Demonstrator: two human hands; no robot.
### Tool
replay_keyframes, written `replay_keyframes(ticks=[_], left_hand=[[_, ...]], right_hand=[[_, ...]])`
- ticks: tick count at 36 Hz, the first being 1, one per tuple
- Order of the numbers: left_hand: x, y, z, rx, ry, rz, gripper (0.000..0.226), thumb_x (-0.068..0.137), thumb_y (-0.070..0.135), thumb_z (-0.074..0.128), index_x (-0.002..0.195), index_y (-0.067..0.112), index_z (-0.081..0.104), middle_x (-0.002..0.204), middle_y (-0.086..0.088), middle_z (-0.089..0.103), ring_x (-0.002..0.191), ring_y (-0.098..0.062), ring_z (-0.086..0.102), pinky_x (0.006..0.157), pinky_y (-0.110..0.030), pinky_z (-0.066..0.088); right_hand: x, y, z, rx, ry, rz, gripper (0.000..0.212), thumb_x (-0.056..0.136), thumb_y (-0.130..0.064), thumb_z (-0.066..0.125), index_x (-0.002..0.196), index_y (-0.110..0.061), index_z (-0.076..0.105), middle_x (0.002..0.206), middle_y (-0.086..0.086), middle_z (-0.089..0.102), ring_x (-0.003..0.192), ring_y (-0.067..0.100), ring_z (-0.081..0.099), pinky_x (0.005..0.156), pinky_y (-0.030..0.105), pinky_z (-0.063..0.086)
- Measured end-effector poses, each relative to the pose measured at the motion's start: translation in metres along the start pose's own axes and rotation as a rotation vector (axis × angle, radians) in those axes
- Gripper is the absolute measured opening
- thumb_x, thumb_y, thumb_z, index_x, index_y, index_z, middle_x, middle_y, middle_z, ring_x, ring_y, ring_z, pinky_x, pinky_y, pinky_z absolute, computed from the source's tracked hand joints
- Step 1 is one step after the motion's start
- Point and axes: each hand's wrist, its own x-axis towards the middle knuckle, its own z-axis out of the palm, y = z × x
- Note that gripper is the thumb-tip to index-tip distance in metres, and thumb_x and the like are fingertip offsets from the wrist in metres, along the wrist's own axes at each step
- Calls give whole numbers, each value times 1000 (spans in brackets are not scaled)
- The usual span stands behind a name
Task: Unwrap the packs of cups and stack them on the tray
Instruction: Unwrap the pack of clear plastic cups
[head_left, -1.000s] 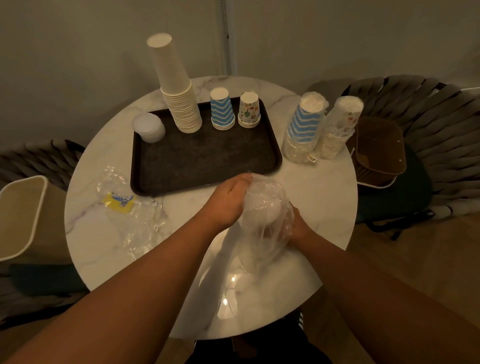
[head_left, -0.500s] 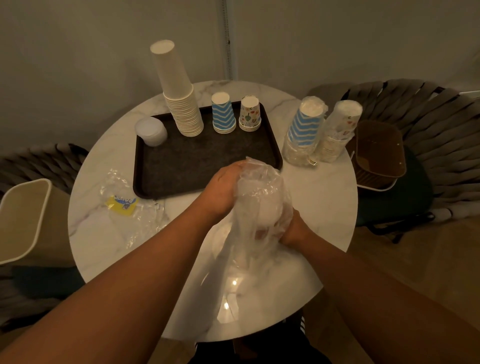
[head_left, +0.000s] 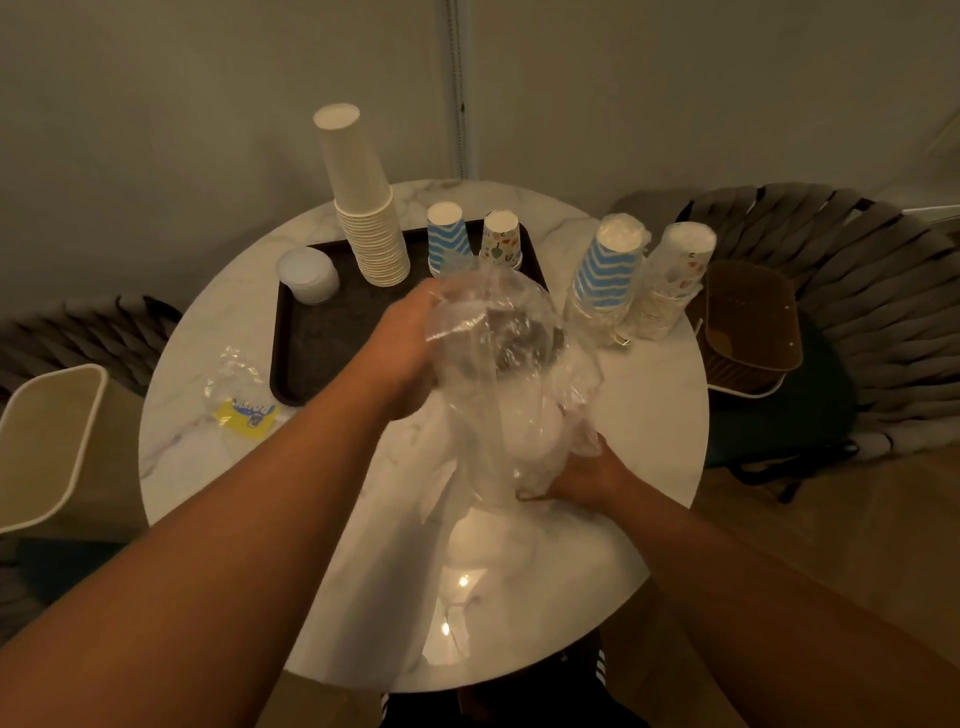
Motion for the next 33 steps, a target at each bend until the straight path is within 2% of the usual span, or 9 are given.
replay_keyframes(ticks=[2,6,13,16,19,22,26,30,33], left_hand=[[-3,11,-6,-167,52,-28,66,69,31,72,131,14,58,126,-12,62,111,-30,64,94,-50,52],[0,29,-16,-351,169,22,28,80,14,71,107,9,68,86,-5,74,85,-22,71,82,-43,58],[10,35,-66,-407,224,61,17,94,15,55,99,7,68,79,-7,68,76,-25,67,80,-44,55],[10,33,-86,-411,226,7,19,97,19,52,96,7,67,76,-7,65,68,-21,65,65,-34,57],[2,28,-99,-334,177,-26,14,91,17,61,99,8,68,81,-9,64,73,-24,64,72,-37,55],[-10,21,-106,-283,163,-87,18,80,15,67,96,5,69,81,-13,64,74,-28,65,78,-41,53],[-30,13,-105,-269,66,-210,17,89,15,56,79,5,65,64,-11,63,55,-22,63,60,-32,50],[-41,-3,-120,-229,36,-285,10,87,13,56,94,7,62,77,-15,62,61,-27,65,54,-38,55],[-49,-20,-136,-353,62,-351,43,100,44,41,97,10,67,86,-15,71,68,-29,71,59,-40,57]], right_hand=[[3,12,-1,6,53,-106,115,40,-56,86,140,-17,46,135,-3,53,127,17,49,108,36,40],[-4,28,-9,26,37,-170,122,47,-48,78,153,-21,24,155,-2,30,142,15,29,118,35,25],[-21,32,-45,172,398,-134,65,70,-28,63,133,-17,50,131,1,56,122,21,52,99,26,36],[-19,-15,-64,261,685,-220,40,85,-27,67,121,-15,56,114,-3,60,102,10,54,88,25,42],[-17,-93,-78,387,804,-407,34,84,-35,61,113,-19,57,104,-7,59,95,3,54,86,17,43],[-16,-166,-78,542,510,-531,42,82,-38,63,119,-19,57,108,-8,63,100,2,59,92,20,47],[-13,-229,-47,478,-66,-471,64,85,-41,68,141,-18,45,132,0,57,118,8,55,100,23,45],[-9,-247,-8,438,-54,-434,25,86,-24,72,108,-15,66,97,2,69,88,9,66,84,29,55],[-7,-246,12,525,-29,-384,10,86,-14,71,94,-18,66,87,3,66,79,13,62,79,35,54]])
